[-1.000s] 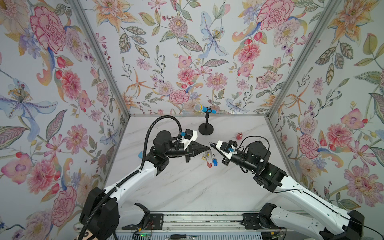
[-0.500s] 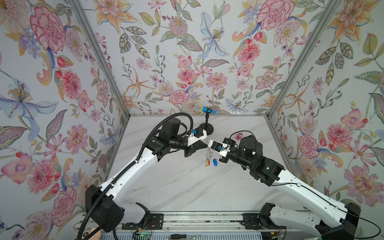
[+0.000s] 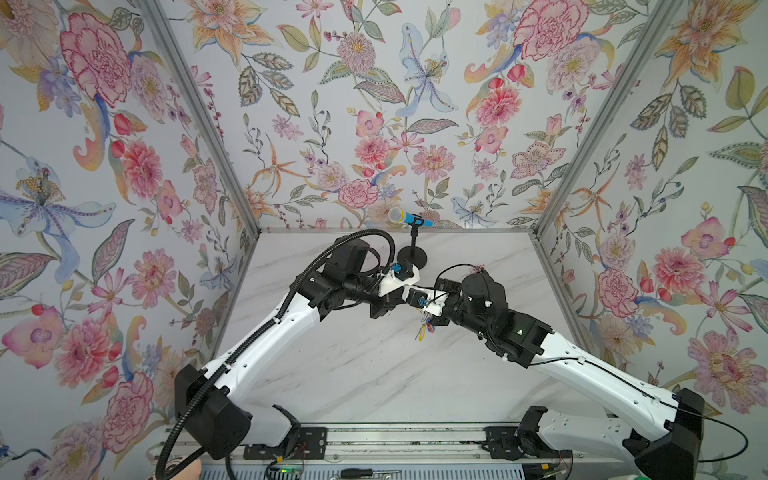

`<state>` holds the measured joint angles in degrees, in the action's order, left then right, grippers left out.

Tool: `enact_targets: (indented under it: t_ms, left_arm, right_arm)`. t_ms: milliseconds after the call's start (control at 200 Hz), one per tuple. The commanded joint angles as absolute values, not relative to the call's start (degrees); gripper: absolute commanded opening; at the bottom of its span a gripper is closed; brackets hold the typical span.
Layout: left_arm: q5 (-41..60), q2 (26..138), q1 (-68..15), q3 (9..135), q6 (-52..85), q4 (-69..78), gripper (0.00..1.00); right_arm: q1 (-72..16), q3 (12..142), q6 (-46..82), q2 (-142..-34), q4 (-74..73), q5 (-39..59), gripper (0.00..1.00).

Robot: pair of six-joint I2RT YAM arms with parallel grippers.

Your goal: Remove the keys from the keyring

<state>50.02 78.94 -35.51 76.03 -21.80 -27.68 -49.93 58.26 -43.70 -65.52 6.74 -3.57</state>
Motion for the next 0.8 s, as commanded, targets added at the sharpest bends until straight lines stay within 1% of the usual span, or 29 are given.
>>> enact_targets:
  t_ms: [0,80,280,345,430,495,545,631,796]
  left_arm:
    - [53.99,74.64,-34.18,73.01,-17.12,-18.08,0.0]
    - [53.85,73.57,-33.3,71.09,-14.99,-14.85,0.0]
    - [54.34,72.85,-32.58,68.86,-14.21,-14.94,0.0]
    - [53.1,71.96,-32.31,67.54,-14.01,-14.85,0.13]
    - [52.72,70.77,-31.73,65.43,-13.11,-13.49,0.18]
    - [52.92,69.69,-31.3,62.89,-10.93,-9.96,0.27]
    - [53.15,69.27,-31.2,61.31,-9.34,-7.36,0.32]
    - [55.12,69.73,-31.15,59.8,-6.4,-2.76,0.35]
    - [57.79,70.83,-31.38,57.44,0.07,6.83,0.35]
  right_arm:
    - [-49.59,57.06,-41.76,-64.94,6.85,-4.16,0.0]
    - [-49.66,56.33,-40.79,-64.3,5.96,-3.28,0.0]
    - [-48.58,54.4,-37.6,-60.99,2.51,0.62,0.0]
    - [-48.28,53.87,-36.72,-60.08,1.58,1.62,0.0]
    - [-47.86,53.11,-35.6,-58.95,0.47,2.93,0.0]
    - [-47.8,52.58,-34.97,-58.43,-0.12,3.37,0.0]
    - [-47.73,52.35,-34.56,-58.09,-0.5,3.93,0.0]
    - [-47.54,51.96,-33.92,-57.38,-1.14,4.81,0.0]
    - [-47.15,51.37,-32.67,-56.87,-2.52,6.53,0.0]
